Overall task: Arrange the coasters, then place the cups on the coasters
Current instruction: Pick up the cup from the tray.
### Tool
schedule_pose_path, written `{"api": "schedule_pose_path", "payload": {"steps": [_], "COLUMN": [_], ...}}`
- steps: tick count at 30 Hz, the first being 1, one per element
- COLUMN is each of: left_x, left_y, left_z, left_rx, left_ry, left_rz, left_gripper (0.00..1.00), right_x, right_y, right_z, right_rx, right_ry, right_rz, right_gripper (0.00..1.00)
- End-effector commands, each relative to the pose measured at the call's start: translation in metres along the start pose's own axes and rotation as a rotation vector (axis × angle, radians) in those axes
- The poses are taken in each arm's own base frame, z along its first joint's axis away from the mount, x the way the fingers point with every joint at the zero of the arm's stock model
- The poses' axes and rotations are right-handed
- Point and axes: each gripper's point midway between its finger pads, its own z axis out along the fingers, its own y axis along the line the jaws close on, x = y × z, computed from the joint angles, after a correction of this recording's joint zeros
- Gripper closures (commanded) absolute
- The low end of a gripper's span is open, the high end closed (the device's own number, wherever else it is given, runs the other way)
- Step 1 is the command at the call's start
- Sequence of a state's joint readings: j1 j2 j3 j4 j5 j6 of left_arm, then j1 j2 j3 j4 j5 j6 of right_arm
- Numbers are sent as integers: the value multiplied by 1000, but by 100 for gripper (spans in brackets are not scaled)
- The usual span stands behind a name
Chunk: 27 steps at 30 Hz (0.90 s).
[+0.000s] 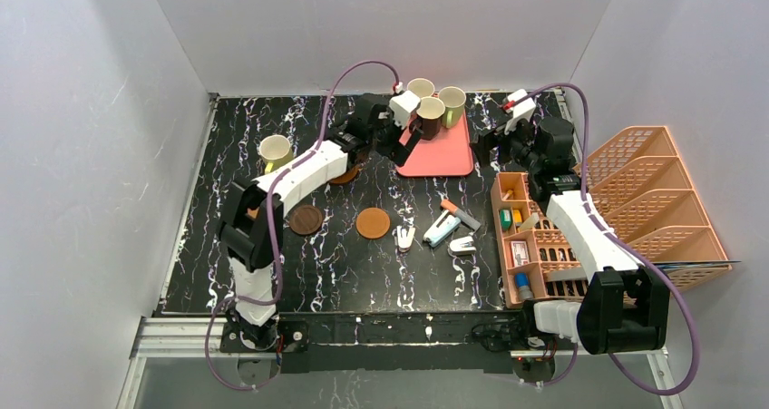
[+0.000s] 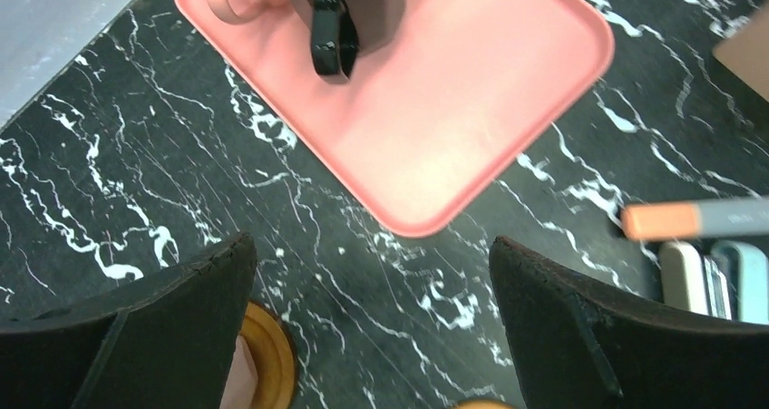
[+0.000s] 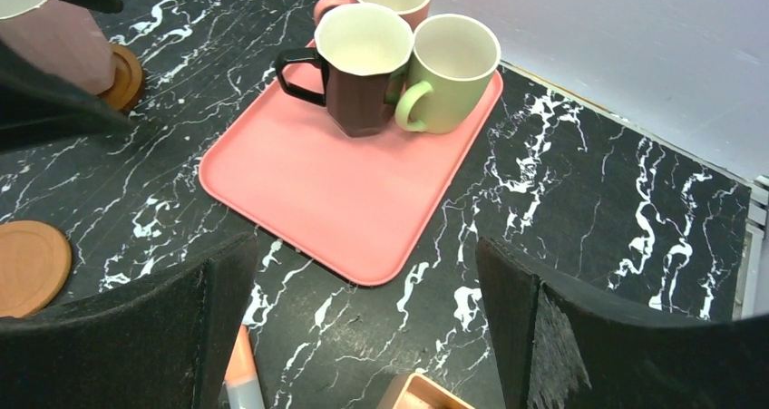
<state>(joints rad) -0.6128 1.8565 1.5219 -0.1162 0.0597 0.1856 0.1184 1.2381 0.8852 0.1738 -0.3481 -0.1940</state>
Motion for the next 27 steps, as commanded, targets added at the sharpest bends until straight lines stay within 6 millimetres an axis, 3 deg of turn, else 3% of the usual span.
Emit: {"api": "schedule_pose_path", "payload": {"steps": [1, 12, 20, 27], "left_x": [-16, -41, -55, -39], "left_y": [18, 24, 27, 28], "left_z": [21, 93, 125, 142], "left_rx": [-88, -63, -57, -53], "left_ry": [-19, -18, -58, -22], "left_rz": [-4, 43, 54, 44], "left_gripper": [2, 2, 6, 12], "right_x": [3, 9, 0, -4], "right_y": [-9, -30, -29, -23], "right_z": [-2, -8, -17, -18], "right_rx": [11, 56, 49, 20], "right_ry": [-2, 14, -16, -29], "right_rz": [4, 28, 33, 46], "right_gripper": [2, 2, 2, 2]}}
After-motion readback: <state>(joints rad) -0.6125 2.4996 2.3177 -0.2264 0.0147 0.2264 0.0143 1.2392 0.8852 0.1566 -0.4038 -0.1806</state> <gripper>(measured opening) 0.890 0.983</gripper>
